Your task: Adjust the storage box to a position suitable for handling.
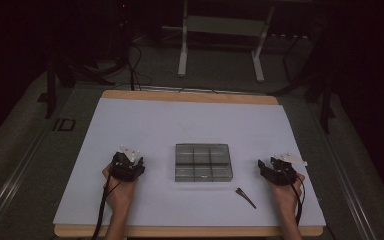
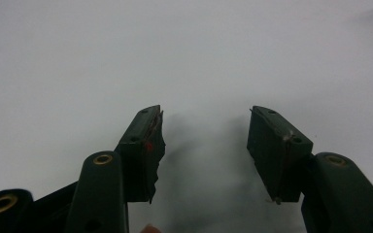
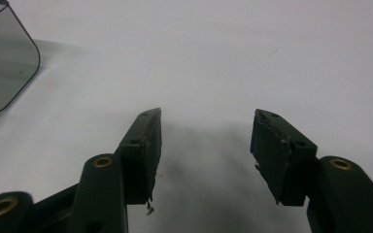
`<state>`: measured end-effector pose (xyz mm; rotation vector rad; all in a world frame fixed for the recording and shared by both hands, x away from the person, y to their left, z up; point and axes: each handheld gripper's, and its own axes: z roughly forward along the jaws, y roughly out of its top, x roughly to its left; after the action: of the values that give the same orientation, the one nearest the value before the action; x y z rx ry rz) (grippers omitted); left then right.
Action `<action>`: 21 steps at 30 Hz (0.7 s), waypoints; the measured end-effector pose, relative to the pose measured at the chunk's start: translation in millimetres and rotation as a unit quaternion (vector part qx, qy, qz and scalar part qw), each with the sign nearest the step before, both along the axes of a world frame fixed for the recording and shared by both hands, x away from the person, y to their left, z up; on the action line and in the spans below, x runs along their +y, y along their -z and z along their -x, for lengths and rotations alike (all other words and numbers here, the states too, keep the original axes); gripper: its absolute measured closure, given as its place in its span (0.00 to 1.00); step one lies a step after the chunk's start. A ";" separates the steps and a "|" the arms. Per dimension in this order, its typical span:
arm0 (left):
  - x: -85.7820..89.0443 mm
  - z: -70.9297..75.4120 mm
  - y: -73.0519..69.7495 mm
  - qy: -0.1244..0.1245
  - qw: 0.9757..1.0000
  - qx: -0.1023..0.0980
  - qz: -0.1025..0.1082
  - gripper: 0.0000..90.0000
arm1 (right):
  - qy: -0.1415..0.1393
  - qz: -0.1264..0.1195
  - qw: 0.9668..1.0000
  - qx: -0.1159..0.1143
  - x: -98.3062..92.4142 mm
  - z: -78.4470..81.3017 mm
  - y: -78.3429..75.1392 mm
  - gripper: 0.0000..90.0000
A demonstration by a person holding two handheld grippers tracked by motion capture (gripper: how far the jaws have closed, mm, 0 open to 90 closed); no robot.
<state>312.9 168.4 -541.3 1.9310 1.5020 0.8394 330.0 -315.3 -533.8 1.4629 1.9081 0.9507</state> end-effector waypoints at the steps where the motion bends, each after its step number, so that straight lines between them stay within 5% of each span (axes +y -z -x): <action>1: 1.8 -0.8 0.1 0.000 1.000 0.002 0.010 0.52 | -0.003 0.000 1.000 -0.001 -0.3 0.3 -0.2 0.51; 6: 7.0 -2.4 -0.4 0.005 0.999 0.012 0.037 0.54 | -0.010 0.005 1.000 0.004 0.2 1.7 -0.4 0.52; 12: 9.1 -3.8 -1.6 0.020 0.997 0.020 0.069 0.68 | -0.017 0.010 1.000 0.004 0.9 4.6 -3.2 0.55; 21: 0.7 -0.9 -8.4 0.057 0.992 0.003 0.112 0.76 | -0.030 0.018 0.999 -0.010 6.4 10.6 -8.0 0.58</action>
<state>313.8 169.0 -532.8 1.8345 1.4096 0.5891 319.4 -308.8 -525.8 1.3776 1.9545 0.9503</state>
